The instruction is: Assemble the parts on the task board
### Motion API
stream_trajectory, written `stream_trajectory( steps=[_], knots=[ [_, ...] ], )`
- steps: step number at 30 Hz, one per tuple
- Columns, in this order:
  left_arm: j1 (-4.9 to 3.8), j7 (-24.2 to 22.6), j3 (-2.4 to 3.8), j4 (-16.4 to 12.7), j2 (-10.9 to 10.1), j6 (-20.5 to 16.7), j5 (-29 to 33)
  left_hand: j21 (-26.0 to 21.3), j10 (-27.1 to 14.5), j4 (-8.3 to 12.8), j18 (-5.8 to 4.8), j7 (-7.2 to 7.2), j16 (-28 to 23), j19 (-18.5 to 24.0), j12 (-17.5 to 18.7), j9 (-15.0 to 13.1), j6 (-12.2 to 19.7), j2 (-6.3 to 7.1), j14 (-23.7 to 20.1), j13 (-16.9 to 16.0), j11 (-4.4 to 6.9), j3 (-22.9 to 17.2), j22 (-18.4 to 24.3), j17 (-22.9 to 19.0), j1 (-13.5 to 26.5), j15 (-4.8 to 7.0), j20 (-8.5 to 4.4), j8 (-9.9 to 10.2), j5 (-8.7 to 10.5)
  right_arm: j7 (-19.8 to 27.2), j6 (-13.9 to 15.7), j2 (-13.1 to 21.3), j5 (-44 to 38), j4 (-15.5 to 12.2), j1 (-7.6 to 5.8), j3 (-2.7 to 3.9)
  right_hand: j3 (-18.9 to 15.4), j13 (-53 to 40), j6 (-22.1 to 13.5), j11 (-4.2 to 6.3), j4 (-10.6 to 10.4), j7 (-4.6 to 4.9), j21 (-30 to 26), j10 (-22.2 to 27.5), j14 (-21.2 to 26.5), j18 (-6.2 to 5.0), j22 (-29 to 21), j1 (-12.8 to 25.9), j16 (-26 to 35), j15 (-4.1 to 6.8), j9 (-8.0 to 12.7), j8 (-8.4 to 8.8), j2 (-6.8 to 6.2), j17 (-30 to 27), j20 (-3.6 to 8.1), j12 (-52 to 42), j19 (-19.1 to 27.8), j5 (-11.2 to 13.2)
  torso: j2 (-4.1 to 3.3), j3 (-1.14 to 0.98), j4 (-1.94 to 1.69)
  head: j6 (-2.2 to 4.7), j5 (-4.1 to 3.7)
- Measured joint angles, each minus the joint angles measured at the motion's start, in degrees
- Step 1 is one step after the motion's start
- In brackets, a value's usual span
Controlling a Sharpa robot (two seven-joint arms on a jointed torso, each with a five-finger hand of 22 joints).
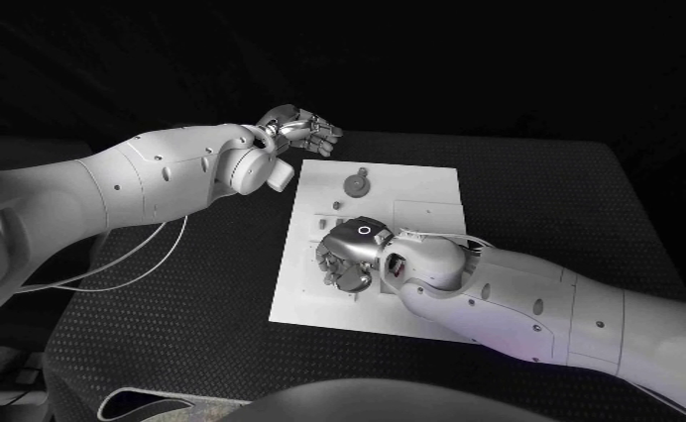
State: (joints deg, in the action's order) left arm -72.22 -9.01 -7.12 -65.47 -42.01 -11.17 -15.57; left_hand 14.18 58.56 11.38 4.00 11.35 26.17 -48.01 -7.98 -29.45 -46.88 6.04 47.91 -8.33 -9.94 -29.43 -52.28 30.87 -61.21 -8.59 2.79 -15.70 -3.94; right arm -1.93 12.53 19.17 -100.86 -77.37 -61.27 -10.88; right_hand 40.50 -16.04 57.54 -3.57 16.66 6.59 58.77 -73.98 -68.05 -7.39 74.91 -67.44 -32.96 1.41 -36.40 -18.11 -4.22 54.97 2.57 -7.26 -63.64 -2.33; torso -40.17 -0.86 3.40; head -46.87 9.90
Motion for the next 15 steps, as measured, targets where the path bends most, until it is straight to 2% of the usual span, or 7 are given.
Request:
stream_trajectory(
  steps=[10, 15],
  knots=[
    [0.00, 0.0, 0.00, 0.0, 0.0, 0.0, 0.0, 0.0, 0.0, 0.0, -0.01, 0.00, 0.0, 0.0, 0.0, 0.0, 0.0, 0.00, 0.0, 0.0, 0.00, 0.0, 0.0, 0.1, 0.0, 0.00, 0.00, 0.0, 0.00, -0.1, -0.5, -0.3, -0.3, 0.5, -0.05, -0.39, 0.0, 0.0, -0.1, 0.07, 0.0, 0.08, 0.0, 0.1, 0.0, 0.01, 0.0, 0.0, 0.0, 0.00, -0.2, 0.03, 0.00, 0.0, -0.02, -0.3, 0.0, -0.3, -0.01, -0.01, 0.04, -0.20, 0.04],
    [0.00, 0.0, 0.00, 0.0, 0.0, 0.0, 0.0, 0.0, 0.0, 0.0, -0.03, 0.00, 0.0, 0.0, 0.0, 0.0, 0.0, 0.00, 0.0, 0.0, 0.00, 0.0, 0.0, 0.1, 0.0, 0.00, 0.00, 0.0, 0.00, -0.1, -0.6, -0.6, -0.6, 0.9, -0.21, -0.72, 0.0, -2.9, -0.1, -0.01, 0.0, 0.09, 0.0, 0.2, 0.0, 0.01, 0.0, 0.0, 0.0, 0.00, -0.2, 0.04, 0.00, 0.0, -0.03, -0.3, 0.0, -0.3, -0.01, -0.01, 0.02, -0.25, 0.02]
  ],
)
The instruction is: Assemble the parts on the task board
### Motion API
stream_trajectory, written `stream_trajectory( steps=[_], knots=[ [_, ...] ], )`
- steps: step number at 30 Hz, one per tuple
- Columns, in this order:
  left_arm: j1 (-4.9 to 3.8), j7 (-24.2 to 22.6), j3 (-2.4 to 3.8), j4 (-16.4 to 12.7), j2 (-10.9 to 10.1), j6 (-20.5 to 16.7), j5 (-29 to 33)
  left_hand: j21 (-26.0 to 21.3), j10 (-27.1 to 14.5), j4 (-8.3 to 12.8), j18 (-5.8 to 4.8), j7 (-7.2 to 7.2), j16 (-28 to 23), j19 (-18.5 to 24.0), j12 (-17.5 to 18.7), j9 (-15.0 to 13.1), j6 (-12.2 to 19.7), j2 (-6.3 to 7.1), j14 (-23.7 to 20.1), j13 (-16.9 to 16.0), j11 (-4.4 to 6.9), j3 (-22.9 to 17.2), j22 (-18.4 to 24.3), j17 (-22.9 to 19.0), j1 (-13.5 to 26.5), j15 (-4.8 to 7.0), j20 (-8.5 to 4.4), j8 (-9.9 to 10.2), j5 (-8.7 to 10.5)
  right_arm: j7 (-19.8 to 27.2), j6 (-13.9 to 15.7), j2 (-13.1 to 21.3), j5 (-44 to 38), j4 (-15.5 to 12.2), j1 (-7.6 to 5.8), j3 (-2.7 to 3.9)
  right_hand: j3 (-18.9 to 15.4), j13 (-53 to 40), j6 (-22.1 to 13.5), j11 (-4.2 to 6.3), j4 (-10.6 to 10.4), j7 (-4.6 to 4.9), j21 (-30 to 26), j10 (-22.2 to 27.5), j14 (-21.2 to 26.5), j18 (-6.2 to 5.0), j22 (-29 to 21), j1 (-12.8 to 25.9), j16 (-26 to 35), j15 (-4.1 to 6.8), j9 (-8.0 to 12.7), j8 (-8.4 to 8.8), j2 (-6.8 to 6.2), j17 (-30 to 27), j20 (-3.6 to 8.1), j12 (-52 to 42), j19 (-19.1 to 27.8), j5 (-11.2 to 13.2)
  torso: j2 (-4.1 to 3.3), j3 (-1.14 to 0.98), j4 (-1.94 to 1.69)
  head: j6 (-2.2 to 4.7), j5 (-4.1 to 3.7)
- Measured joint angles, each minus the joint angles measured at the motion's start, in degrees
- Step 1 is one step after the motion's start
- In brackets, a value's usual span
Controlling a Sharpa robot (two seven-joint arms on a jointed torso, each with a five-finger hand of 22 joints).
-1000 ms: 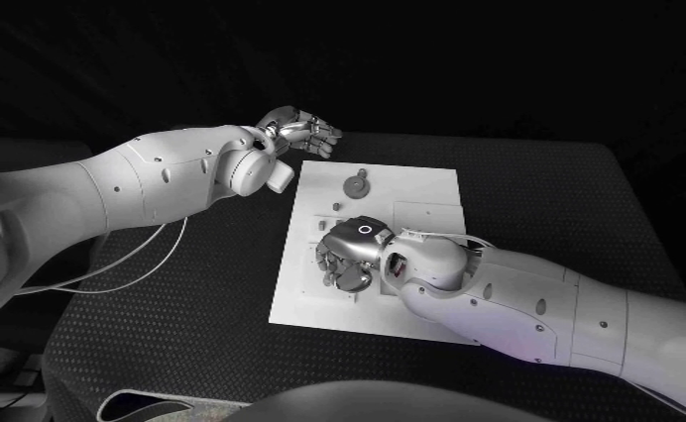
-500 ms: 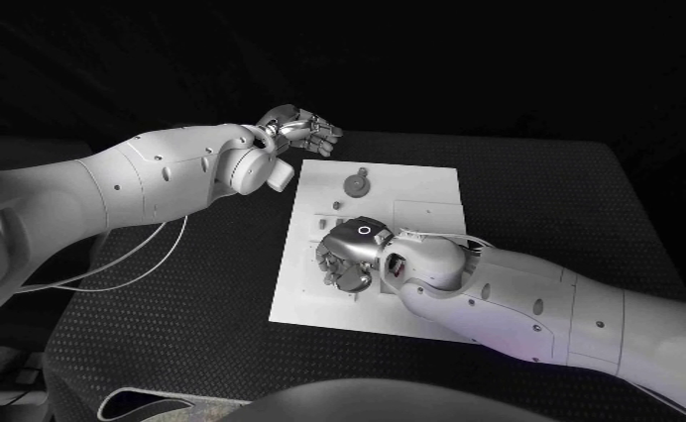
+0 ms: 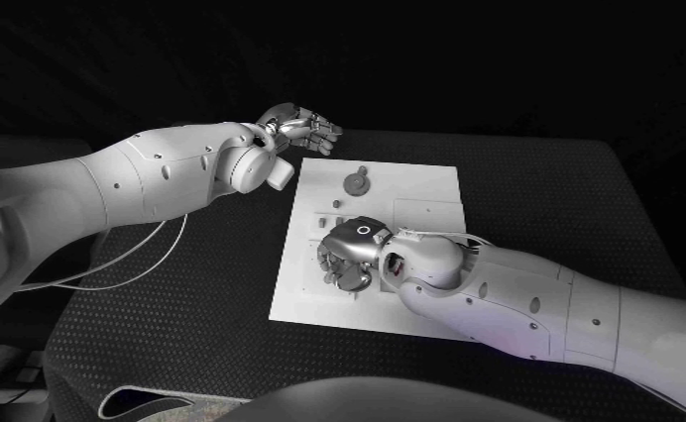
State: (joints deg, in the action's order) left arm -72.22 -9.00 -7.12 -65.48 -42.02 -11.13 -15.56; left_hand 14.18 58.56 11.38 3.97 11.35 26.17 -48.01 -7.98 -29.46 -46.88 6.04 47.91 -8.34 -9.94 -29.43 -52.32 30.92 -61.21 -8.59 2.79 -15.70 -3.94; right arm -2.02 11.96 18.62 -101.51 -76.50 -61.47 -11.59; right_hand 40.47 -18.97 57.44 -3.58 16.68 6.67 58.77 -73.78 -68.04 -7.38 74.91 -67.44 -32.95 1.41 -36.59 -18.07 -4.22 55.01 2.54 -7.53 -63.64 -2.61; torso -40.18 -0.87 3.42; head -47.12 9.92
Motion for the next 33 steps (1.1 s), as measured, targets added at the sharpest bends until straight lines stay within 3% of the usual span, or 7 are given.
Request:
stream_trajectory(
  steps=[30, 33],
  knots=[
    [0.00, 0.0, 0.00, 0.0, 0.0, 0.0, 0.0, 0.0, 0.0, 0.0, -0.44, 0.00, 0.0, 0.0, 0.0, 0.0, 0.0, 0.00, 0.0, 0.1, 0.00, 0.0, 0.0, 0.1, 0.0, 0.00, 0.00, 0.0, 0.00, -0.4, -0.2, -0.9, 0.0, 0.2, -0.08, -0.44, -0.1, -0.7, -0.2, -0.01, 0.1, 0.19, 0.0, 0.2, 0.2, 0.08, 0.0, 0.5, 0.1, -0.18, -0.2, 0.19, 0.33, 0.3, -0.09, 0.3, 0.3, 0.0, 0.00, 0.02, -0.01, -0.12, -0.06],
    [0.00, 0.0, 0.00, 0.0, 0.0, 0.0, 0.0, 0.0, 0.0, 0.0, -0.45, 0.00, 0.0, 0.0, 0.0, 0.0, 0.0, 0.00, 0.0, 0.1, 0.00, 0.0, 0.0, 0.1, 0.0, 0.00, 0.00, 0.0, 0.00, -0.4, -0.1, -0.9, 0.2, 0.2, -0.08, -0.47, -0.1, -1.2, -1.2, -0.75, 0.1, 0.52, 0.0, 0.9, 0.5, 0.08, 0.0, 1.1, 0.3, -0.47, -0.2, 0.39, -0.33, 0.4, -0.05, 0.8, 0.4, 0.0, 0.00, 0.02, -0.01, -0.12, -0.10]
  ],
)
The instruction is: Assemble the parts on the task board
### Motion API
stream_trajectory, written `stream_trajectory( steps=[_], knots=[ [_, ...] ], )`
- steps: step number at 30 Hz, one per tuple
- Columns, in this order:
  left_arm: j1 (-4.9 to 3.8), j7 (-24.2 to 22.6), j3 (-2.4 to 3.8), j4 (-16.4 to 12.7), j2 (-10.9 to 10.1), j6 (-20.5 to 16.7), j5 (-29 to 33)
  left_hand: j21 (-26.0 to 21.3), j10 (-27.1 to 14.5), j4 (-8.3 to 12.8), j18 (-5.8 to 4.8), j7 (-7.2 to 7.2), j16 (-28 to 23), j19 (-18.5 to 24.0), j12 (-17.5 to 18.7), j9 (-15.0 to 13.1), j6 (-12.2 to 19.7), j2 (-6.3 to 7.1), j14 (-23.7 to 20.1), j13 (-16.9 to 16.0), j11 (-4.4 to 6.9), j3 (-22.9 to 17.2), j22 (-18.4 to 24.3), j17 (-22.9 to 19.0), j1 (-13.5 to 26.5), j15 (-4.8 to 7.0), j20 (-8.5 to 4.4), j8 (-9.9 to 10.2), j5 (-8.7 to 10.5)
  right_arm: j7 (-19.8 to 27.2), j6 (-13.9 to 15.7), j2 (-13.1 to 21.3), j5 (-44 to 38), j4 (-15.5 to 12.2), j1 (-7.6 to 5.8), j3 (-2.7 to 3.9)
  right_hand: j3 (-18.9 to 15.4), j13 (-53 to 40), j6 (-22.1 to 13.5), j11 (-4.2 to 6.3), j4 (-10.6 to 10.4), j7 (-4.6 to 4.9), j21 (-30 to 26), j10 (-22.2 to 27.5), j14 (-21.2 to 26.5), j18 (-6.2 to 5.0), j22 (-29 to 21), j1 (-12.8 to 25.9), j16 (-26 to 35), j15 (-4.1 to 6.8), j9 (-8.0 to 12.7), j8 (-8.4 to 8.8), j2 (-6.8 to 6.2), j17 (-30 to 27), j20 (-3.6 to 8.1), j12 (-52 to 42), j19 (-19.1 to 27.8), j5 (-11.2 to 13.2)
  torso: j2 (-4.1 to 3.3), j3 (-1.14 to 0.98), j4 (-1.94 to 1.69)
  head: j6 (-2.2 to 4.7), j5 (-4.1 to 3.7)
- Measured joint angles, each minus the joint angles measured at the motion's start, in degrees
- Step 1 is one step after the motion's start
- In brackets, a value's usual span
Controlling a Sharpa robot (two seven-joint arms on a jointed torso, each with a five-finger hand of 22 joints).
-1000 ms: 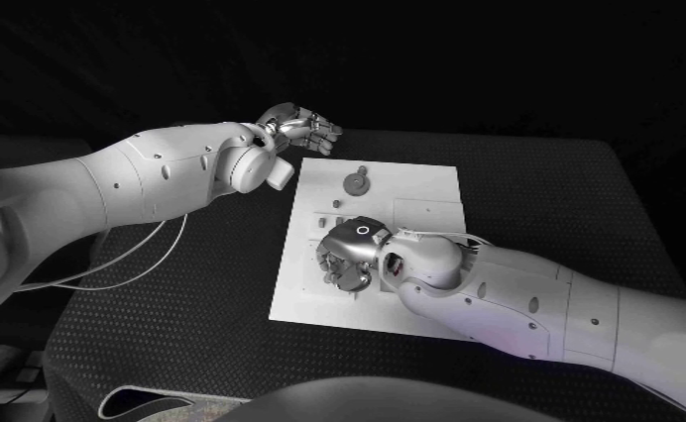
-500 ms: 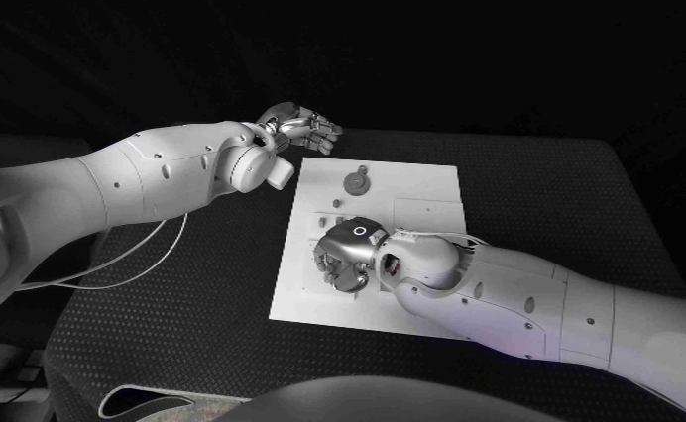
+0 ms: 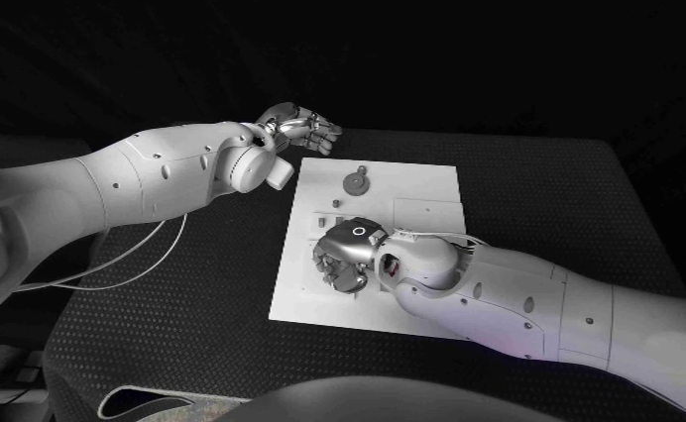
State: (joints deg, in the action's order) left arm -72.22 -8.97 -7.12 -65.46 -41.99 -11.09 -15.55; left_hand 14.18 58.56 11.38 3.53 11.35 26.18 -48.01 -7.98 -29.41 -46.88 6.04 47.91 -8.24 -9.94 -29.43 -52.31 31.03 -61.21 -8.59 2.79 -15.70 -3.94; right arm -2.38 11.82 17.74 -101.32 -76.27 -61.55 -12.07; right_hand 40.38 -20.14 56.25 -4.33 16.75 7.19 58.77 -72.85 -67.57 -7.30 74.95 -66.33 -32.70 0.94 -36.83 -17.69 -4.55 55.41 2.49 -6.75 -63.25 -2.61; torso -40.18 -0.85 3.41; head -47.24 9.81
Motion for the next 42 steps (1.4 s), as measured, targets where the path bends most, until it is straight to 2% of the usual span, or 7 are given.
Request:
stream_trajectory(
  steps=[4, 9, 16, 21, 42],
  knots=[
    [0.00, 0.0, 0.00, 0.0, 0.0, 0.0, 0.0, 0.0, 0.0, 0.0, -0.01, 0.00, -0.1, 0.0, 0.0, 0.0, 0.0, 0.00, 0.0, 0.0, 0.00, 0.0, 0.0, 0.0, 0.0, 0.00, 0.00, 0.0, 0.00, 0.2, 0.0, -0.1, 0.5, 0.0, 0.09, -0.14, -0.9, 0.5, -1.5, -0.90, -0.1, 0.69, 0.0, 1.6, 0.6, 0.01, 0.0, 1.2, 0.4, -0.58, 0.5, 1.12, -1.53, 0.2, 0.09, 1.2, 0.4, -0.1, 0.00, -0.01, 0.01, 0.00, -0.01],
    [0.00, 0.0, 0.00, 0.0, 0.0, 0.0, 0.0, 0.0, 0.0, 0.0, -0.05, 0.00, -0.2, 0.0, 0.0, 0.0, 0.0, 0.00, 0.0, 0.0, 0.00, 0.0, 0.0, 0.1, 0.0, 0.00, 0.00, 0.0, 0.00, 0.4, 0.0, -0.1, 1.2, 0.0, 0.21, -0.23, -2.8, 0.7, -2.7, -1.29, 0.0, 1.28, 0.0, 2.6, 1.2, -0.01, 0.0, 2.5, 0.4, -0.73, 0.8, 1.75, -2.95, 0.5, -0.05, 1.8, 0.9, -0.1, 0.00, -0.04, 0.03, -0.05, -0.02],
    [0.00, 0.0, 0.00, 0.1, 0.0, 0.0, 0.0, 0.0, 0.0, 0.0, -0.13, 0.00, -0.2, 0.0, 0.0, 0.0, 0.0, 0.00, 0.0, 0.0, 0.00, 0.0, 0.0, 0.1, 0.0, 0.00, 0.00, 0.0, 0.00, 0.6, 0.0, -0.1, 1.7, 0.1, 0.24, -0.24, -3.6, 0.6, -3.1, -1.39, -0.2, 1.28, -0.2, 2.8, 1.2, -0.01, 0.0, 2.6, 0.4, -0.76, 0.9, 1.95, -3.09, 0.7, -0.12, 1.9, 1.1, -0.1, 0.02, -0.04, 0.03, -0.05, -0.02],
    [0.00, 0.0, 0.00, 0.1, 0.0, 0.0, 0.0, 0.0, 0.0, 0.0, 0.47, 0.00, -0.2, 0.0, 0.0, 0.0, 0.0, 0.00, 0.0, 0.0, 0.00, 0.0, 0.0, 0.1, 0.0, 0.00, 0.00, 0.0, 0.00, 0.7, 0.2, 0.0, 1.9, 0.1, 0.24, -0.27, -3.7, 0.5, -3.1, -1.60, -0.1, 1.30, -0.2, 3.0, 1.4, -0.02, 0.0, 2.8, 0.4, -0.95, 0.9, 1.95, -3.29, 0.8, -0.13, 2.1, 1.1, -0.1, 0.02, -0.04, 0.01, -0.09, -0.05],
    [0.00, 0.0, 0.00, 0.2, 0.0, 0.1, 0.0, 0.0, 0.0, 0.0, 0.44, 0.00, -0.2, 0.0, 0.0, 0.0, 0.0, 0.00, 0.0, 0.1, 0.00, 0.0, 0.0, 0.1, 0.0, 0.00, 0.00, -0.2, 0.00, 0.4, 2.0, 0.5, 2.0, 0.4, 0.33, -0.32, -4.2, 0.5, -3.3, -1.39, -0.2, 1.49, -0.2, 3.2, 1.4, -0.05, 0.0, 2.6, 0.4, -0.95, 1.0, 2.17, -3.52, 1.1, -0.23, 2.1, 1.1, -0.1, 0.01, -0.04, 0.02, -0.10, -0.19]
  ],
)
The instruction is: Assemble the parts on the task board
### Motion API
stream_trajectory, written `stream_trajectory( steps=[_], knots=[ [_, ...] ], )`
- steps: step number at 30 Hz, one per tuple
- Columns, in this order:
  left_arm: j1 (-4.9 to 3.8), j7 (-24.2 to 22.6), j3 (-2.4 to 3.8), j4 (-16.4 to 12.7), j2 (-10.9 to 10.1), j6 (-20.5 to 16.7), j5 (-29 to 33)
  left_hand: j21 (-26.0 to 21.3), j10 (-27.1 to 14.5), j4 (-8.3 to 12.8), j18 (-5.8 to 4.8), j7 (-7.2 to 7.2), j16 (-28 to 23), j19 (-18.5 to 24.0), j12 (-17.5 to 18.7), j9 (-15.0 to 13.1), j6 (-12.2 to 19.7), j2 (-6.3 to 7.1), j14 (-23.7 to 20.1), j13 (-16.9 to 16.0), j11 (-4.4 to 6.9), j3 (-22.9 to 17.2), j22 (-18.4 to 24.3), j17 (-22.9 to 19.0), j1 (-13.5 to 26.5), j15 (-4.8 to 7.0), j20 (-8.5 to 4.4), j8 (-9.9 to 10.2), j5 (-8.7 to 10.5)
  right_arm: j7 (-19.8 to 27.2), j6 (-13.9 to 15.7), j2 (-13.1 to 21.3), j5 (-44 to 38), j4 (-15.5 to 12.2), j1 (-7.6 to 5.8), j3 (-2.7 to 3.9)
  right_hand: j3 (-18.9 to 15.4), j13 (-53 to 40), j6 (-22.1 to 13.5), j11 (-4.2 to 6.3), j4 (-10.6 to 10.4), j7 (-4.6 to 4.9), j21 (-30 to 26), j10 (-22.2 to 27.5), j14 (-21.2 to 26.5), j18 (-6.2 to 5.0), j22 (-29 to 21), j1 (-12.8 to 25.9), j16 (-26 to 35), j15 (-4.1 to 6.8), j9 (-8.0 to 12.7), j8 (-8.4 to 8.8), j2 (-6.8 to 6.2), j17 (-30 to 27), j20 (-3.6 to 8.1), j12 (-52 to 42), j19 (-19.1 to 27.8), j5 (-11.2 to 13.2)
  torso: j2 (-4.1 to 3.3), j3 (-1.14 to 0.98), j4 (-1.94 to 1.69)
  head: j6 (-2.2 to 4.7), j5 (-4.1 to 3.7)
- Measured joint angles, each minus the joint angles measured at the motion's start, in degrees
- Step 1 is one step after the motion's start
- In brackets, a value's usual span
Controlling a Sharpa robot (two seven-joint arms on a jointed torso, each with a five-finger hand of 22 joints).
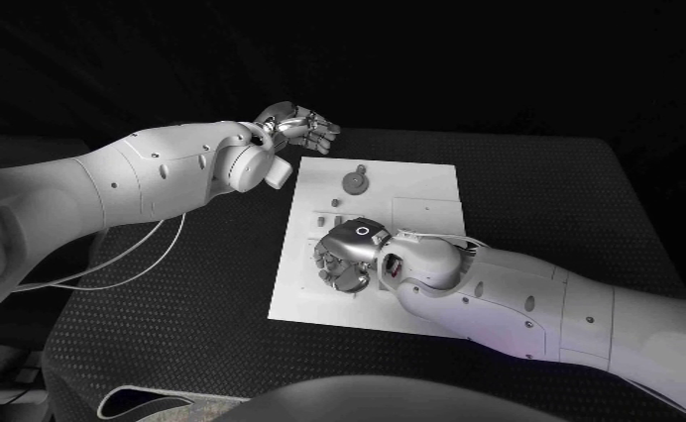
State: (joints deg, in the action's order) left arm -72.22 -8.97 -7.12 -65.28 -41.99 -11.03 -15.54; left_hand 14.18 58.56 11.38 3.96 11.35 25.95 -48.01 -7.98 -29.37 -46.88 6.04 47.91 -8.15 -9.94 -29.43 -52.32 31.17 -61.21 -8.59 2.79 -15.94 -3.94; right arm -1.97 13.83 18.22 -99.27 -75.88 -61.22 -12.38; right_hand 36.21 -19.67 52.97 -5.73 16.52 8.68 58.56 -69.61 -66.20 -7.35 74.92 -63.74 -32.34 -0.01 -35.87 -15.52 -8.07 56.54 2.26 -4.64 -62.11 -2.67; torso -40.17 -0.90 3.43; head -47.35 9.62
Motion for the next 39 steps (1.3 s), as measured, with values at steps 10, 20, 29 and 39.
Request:
stream_trajectory(
  steps=[10, 20, 29, 39],
  knots=[
    [0.00, 0.0, -0.01, 0.0, 0.0, 0.0, 0.0, 0.0, 0.0, 0.0, -0.11, 0.00, 0.0, 0.0, 0.0, 0.0, 0.0, 0.00, 0.0, 0.0, 0.00, 0.0, 0.0, 0.1, 0.0, 0.00, 0.00, 0.0, 0.00, -0.1, 0.2, 0.3, 0.0, 0.0, 0.00, 0.00, 0.0, -0.1, 0.0, 0.00, 0.0, -0.01, 0.0, 0.0, 0.0, -0.01, 0.0, 0.0, 0.0, 0.00, 0.0, 0.00, 0.00, 0.1, -0.01, 0.0, 0.0, 0.0, 0.00, 0.00, 0.02, -0.01, -0.05],
    [0.00, 0.0, -0.01, 0.0, 0.0, 0.0, 0.0, 0.0, 0.0, 0.0, -0.41, 0.00, 0.0, 0.0, 0.0, 0.0, 0.0, 0.00, 0.0, 0.0, 0.00, 0.0, 0.0, 0.1, 0.0, 0.00, 0.00, 0.0, 0.00, -0.1, 0.5, 0.5, 0.0, -0.2, 0.00, 0.01, -0.2, -0.2, 0.0, 0.00, 0.2, -0.01, 0.0, 0.0, 0.1, -0.03, 0.0, 0.0, 0.0, -0.12, 0.0, 0.00, 0.00, 0.2, -0.21, 0.0, 0.2, 0.0, 0.01, 0.00, 0.04, -0.07, -0.08],
    [0.00, 0.0, 0.00, 0.0, -0.2, 0.0, 0.0, 0.0, 0.0, 0.0, -0.44, 0.00, 0.0, 0.0, 0.0, 0.0, 0.0, 0.00, 0.0, 0.0, 0.00, 0.0, 0.0, 0.1, 0.0, 0.00, 0.00, 0.0, 0.00, 0.3, 2.3, 1.5, 1.0, -1.0, -0.16, 0.02, -3.4, 0.2, -3.2, -1.22, -0.1, 1.36, -0.2, 3.3, 1.4, -0.10, 0.0, 3.3, 0.4, -0.93, 0.8, 1.90, -4.03, 0.6, -0.63, 0.9, 0.6, 0.0, 0.02, 0.01, 0.05, 0.09, -0.16],
    [0.00, 0.0, -0.01, 0.0, -0.3, 0.0, 0.0, 0.0, 0.0, 0.0, -0.51, 0.00, -0.2, 0.0, 0.0, 0.0, 0.0, 0.00, 0.0, 0.0, 0.00, 0.0, 0.0, 0.2, 0.0, 0.00, 0.00, 0.0, 0.00, 2.8, 5.2, 3.9, 5.1, -4.1, -2.08, 1.33, -6.2, 1.2, -6.1, -2.33, -0.6, 1.48, -1.6, 7.7, 4.8, -0.11, 0.0, 5.4, 1.7, -2.16, 1.3, 2.91, -6.11, 1.5, -1.53, 0.9, 3.0, 0.0, 0.04, -0.01, 0.09, 0.47, -0.29]
  ],
)
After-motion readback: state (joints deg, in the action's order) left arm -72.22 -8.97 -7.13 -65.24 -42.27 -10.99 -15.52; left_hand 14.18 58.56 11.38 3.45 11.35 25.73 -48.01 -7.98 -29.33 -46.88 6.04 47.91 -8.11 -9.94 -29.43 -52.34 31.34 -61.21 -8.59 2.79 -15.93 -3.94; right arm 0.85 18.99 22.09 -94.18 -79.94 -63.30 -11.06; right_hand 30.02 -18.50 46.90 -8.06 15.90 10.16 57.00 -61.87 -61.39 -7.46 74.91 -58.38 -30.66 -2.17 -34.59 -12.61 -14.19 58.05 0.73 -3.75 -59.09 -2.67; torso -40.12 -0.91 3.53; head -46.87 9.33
